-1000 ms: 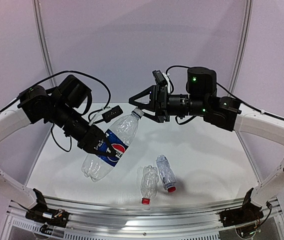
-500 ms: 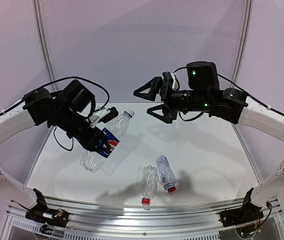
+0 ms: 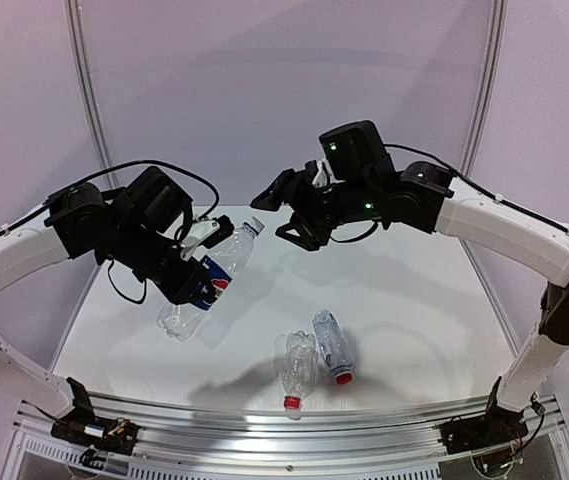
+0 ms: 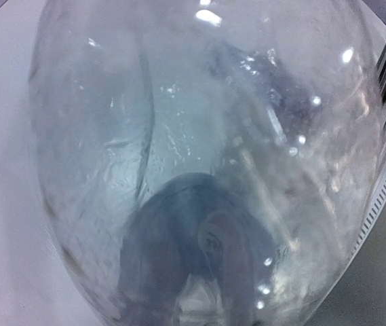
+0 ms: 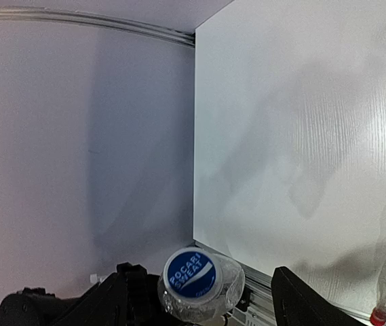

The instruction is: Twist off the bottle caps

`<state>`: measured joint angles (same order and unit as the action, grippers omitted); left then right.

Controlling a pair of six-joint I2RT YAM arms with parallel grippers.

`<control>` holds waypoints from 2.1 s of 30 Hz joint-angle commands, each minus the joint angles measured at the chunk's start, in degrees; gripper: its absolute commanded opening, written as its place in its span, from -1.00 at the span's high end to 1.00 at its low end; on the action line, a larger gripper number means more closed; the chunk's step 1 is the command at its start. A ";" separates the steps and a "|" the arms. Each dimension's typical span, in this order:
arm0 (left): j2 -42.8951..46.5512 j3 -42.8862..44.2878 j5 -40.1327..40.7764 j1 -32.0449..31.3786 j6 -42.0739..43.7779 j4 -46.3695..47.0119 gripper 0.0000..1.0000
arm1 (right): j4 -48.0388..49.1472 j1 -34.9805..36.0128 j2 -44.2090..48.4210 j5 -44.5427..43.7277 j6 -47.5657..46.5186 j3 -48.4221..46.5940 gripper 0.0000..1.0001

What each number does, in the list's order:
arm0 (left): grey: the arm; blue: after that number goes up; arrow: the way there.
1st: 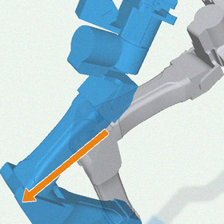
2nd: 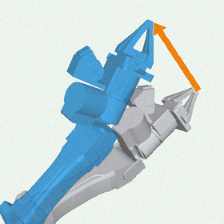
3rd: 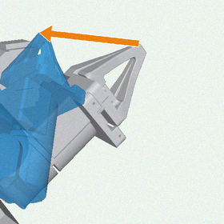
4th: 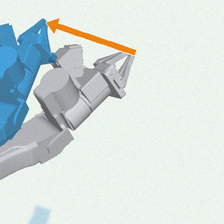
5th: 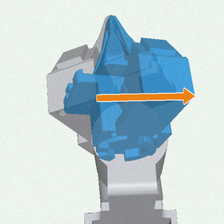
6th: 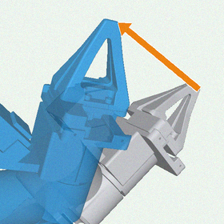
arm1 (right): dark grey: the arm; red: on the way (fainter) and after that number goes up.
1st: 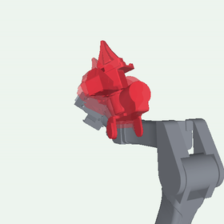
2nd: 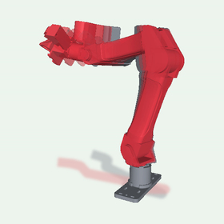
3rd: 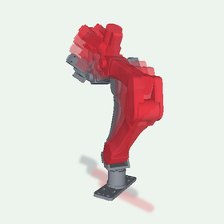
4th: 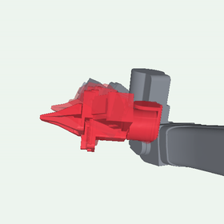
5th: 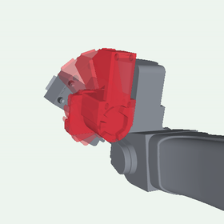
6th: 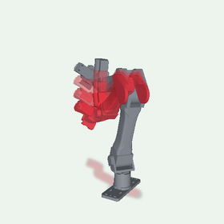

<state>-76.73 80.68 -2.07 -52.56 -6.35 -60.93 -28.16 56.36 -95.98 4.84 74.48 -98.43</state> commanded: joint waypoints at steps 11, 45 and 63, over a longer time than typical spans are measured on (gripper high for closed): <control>3.18 -3.83 4.28 -2.10 0.36 1.99 1.00 | -8.02 3.09 -7.53 -3.94 1.76 -8.79 0.02; 8.79 -7.96 2.65 -2.28 1.12 2.20 1.00 | -3.46 6.84 -7.03 -12.82 2.23 -8.17 0.13; 6.91 -5.83 0.58 -0.76 0.16 0.82 1.00 | -2.91 7.81 -8.50 -10.20 2.43 -7.65 0.34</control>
<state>-69.08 72.95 -0.34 -53.93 -5.74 -59.00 -30.59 63.37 -104.64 -5.04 76.60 -107.07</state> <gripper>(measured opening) 0.175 0.304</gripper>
